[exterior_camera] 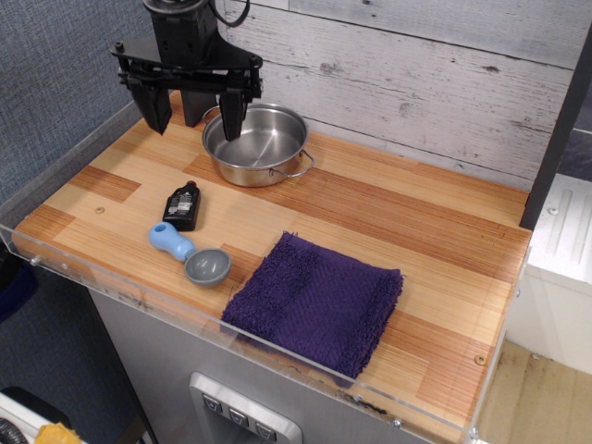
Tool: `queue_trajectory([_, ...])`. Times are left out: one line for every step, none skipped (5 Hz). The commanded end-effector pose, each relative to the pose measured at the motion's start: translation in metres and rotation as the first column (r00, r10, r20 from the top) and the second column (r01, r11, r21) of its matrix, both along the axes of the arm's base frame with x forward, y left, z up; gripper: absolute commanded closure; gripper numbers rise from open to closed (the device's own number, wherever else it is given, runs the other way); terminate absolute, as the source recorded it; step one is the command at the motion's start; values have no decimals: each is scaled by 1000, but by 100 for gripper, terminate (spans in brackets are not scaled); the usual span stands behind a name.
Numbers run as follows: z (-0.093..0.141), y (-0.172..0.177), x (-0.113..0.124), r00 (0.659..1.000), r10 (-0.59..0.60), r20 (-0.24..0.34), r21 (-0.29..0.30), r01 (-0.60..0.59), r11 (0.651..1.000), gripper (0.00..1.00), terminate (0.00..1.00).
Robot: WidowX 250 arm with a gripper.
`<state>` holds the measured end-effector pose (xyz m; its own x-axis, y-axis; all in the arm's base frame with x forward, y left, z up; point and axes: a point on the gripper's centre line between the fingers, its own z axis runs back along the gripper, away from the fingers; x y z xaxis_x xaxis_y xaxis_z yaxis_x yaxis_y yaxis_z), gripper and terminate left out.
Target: Move the black object away from blue cloth.
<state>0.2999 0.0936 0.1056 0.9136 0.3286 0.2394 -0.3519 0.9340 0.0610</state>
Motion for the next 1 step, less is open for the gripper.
queue_trajectory([20, 1, -7, 998, -5, 58, 14, 4, 1000, 0, 100])
